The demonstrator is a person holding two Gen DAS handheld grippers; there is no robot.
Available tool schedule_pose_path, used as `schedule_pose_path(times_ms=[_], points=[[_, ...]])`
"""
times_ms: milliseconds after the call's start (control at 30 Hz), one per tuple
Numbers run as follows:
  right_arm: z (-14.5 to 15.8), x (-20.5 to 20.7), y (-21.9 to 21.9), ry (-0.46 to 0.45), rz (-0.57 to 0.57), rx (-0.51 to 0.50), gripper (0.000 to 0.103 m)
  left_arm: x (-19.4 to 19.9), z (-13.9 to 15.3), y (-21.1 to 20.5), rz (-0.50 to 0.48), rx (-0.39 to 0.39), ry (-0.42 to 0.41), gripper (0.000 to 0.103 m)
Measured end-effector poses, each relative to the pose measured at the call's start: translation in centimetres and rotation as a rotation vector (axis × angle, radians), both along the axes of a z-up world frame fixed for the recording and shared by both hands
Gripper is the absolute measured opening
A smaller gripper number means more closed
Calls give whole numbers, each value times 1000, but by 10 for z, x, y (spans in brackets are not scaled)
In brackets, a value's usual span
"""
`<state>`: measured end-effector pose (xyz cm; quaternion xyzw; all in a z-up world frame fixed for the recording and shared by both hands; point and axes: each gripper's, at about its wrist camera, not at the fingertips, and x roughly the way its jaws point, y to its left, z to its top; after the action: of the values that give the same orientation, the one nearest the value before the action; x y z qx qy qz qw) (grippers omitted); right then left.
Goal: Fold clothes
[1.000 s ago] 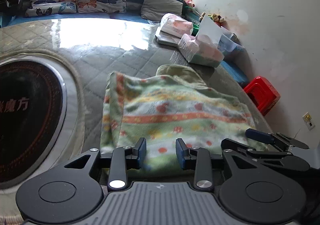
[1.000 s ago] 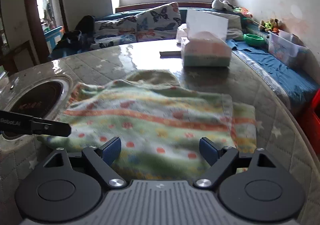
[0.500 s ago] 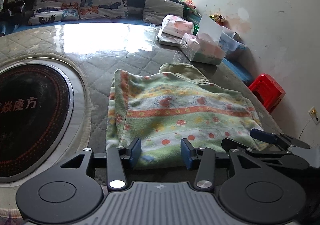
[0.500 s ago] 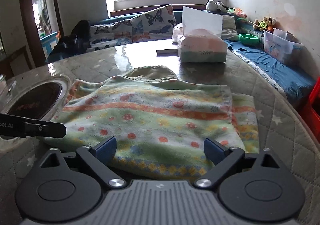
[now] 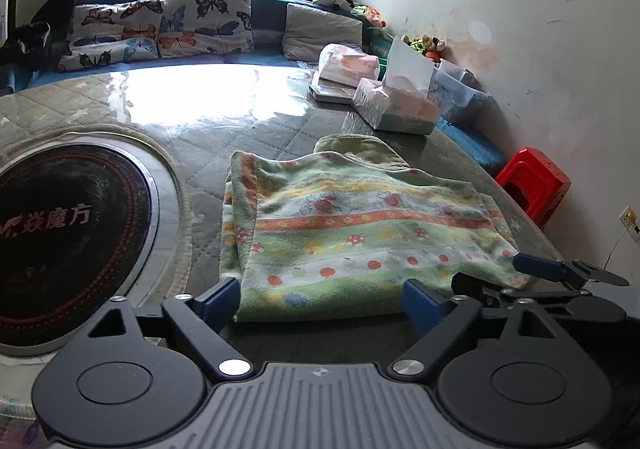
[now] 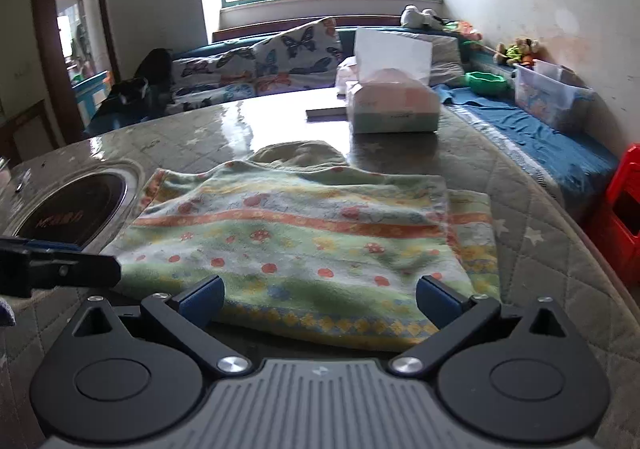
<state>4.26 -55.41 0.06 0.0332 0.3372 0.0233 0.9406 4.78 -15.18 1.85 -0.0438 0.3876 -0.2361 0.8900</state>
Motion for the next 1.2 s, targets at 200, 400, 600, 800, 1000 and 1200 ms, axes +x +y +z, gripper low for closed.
schedule_pose_path(times_ms=[200,400,600,800,1000,1200], points=[[2,-6,3,1,-37,-1,103,-12,5,5,-17,-6,-34,103],[6,-16,6,-5,-65,-13,103,-22,7,9,-34,-20,-42,103],[9,-28,9,-15,-77,-9,103,-28,3,12,-29,-13,-15,103],[6,-36,11,-3,-90,-4,103,-34,1,14,-29,3,-7,103],[5,-42,13,-8,-107,18,103,-40,1,15,-31,12,-5,103],[2,-49,14,-3,-120,29,103,-45,1,14,-35,19,-8,103]])
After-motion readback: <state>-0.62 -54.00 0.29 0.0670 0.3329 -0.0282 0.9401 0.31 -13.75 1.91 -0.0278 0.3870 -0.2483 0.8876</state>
